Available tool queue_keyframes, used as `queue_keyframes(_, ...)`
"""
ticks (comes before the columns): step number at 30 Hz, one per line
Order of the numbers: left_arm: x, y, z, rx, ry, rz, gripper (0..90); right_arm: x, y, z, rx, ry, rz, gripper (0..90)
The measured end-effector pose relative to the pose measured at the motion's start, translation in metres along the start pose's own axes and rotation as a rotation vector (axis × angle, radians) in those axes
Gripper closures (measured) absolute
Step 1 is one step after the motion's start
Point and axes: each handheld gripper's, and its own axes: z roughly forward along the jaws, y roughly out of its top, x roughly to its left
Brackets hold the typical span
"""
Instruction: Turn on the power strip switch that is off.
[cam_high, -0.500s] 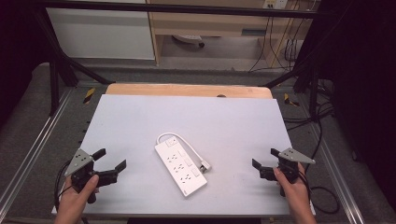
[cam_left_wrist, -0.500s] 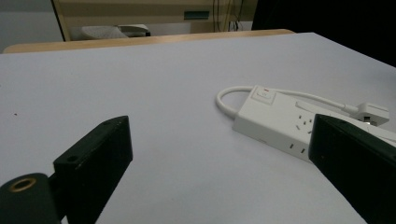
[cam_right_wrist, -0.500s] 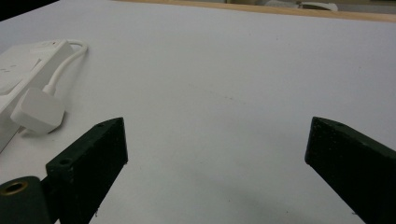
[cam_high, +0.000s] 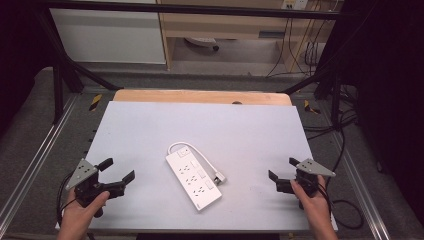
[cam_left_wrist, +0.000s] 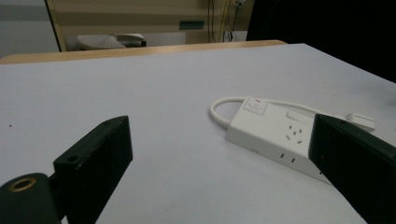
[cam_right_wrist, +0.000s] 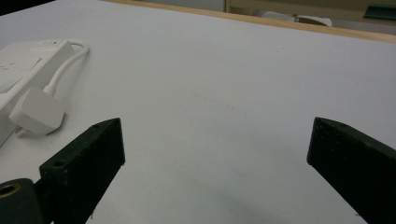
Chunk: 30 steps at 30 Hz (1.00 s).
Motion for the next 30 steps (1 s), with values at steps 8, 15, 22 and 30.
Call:
queue_keyframes(8,-0.005,0.002,0.0,-0.01,-0.039,0.008,6.9,0.007,0.001,0.003,0.017,0.01,-0.029,4.5)
queue_keyframes(15,-0.01,0.003,0.0,-0.007,-0.047,0.018,6.8,0.013,0.001,0.005,0.041,0.016,-0.04,4.4)
queue_keyframes(22,-0.014,0.003,0.0,0.002,-0.05,0.02,6.8,0.017,0.001,0.006,0.048,0.012,-0.039,4.1)
queue_keyframes(30,-0.025,0.004,0.003,0.017,-0.097,-0.013,6.9,0.02,0.001,0.006,0.046,0.024,-0.045,3.8)
